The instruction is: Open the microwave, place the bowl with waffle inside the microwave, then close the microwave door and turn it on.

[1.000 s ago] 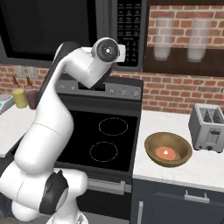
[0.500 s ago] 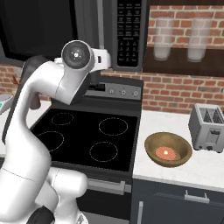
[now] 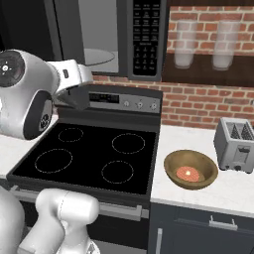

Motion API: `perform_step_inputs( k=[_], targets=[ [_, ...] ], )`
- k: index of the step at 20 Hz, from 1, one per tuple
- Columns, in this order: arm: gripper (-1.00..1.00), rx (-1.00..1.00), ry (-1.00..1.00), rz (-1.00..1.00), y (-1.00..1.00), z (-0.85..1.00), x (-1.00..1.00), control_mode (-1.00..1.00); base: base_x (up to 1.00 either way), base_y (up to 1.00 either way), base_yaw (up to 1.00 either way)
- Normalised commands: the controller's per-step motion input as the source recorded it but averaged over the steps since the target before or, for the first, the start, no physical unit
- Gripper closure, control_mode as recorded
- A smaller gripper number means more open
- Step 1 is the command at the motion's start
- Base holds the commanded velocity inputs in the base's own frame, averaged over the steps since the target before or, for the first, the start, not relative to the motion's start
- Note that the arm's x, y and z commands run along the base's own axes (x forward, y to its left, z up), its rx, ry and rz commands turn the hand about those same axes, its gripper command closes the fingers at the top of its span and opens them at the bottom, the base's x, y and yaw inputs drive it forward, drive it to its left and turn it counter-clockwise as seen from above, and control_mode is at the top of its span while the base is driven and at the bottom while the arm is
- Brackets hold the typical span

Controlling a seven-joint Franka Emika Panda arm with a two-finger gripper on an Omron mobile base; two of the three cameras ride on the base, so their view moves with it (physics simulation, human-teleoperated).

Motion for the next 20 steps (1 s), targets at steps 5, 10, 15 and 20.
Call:
perform_step_inputs(
  k=[5, 10, 15, 20],
  targets=[
    [1.0, -0.24, 0.12, 0.0, 1.0, -0.01, -0.52, -1.0, 0.0, 0.0, 0.0],
    [-1.0, -0.14, 0.05, 0.0, 1.0, -0.04, -0.7, -1.0, 0.0, 0.0, 0.0],
    [-1.0, 0.0, 0.0, 0.0, 0.25, -0.08, -1.0, -1.0, 0.0, 0.0, 0.0],
    [-1.0, 0.11, -0.03, 0.0, -0.35, -0.09, -1.0, -1.0, 0.0, 0.0, 0.0]
  ],
)
